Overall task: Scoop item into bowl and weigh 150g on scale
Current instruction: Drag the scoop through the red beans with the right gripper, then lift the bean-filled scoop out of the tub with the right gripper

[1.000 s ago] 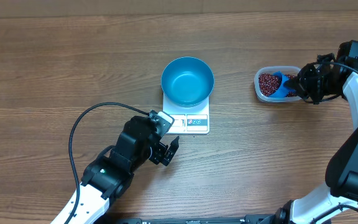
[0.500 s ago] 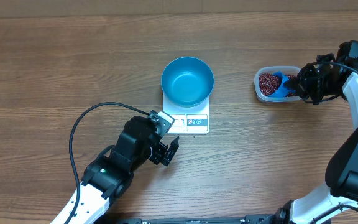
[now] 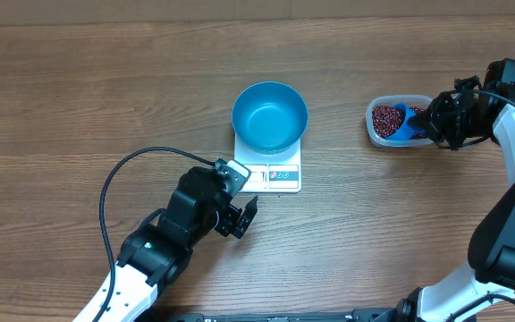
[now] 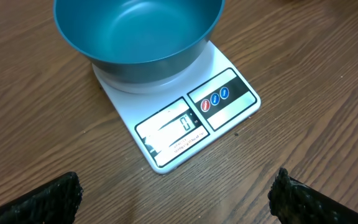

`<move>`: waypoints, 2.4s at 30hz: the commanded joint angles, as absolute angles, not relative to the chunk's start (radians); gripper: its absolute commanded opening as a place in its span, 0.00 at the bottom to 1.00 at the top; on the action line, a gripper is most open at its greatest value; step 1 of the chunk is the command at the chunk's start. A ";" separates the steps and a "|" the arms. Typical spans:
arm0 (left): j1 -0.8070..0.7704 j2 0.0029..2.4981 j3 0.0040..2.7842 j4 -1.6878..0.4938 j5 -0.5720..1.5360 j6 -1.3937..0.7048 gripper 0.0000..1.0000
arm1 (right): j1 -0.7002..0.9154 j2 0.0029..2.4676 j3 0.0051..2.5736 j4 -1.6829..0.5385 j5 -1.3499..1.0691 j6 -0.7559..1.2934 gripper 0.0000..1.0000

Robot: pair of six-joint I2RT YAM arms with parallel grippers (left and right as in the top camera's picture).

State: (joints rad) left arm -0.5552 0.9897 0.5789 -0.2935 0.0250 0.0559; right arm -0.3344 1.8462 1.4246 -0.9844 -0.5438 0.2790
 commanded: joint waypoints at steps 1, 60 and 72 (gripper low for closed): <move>-0.548 0.995 0.577 -0.295 0.015 0.068 1.00 | -0.336 1.865 1.385 -1.015 -0.522 0.279 0.04; -0.548 0.995 0.577 -0.295 0.015 0.068 1.00 | -0.439 1.865 1.385 -0.967 -0.704 0.180 0.04; -0.548 0.995 0.577 -0.295 0.015 0.068 1.00 | -0.568 1.865 1.385 -1.020 -0.768 0.072 0.04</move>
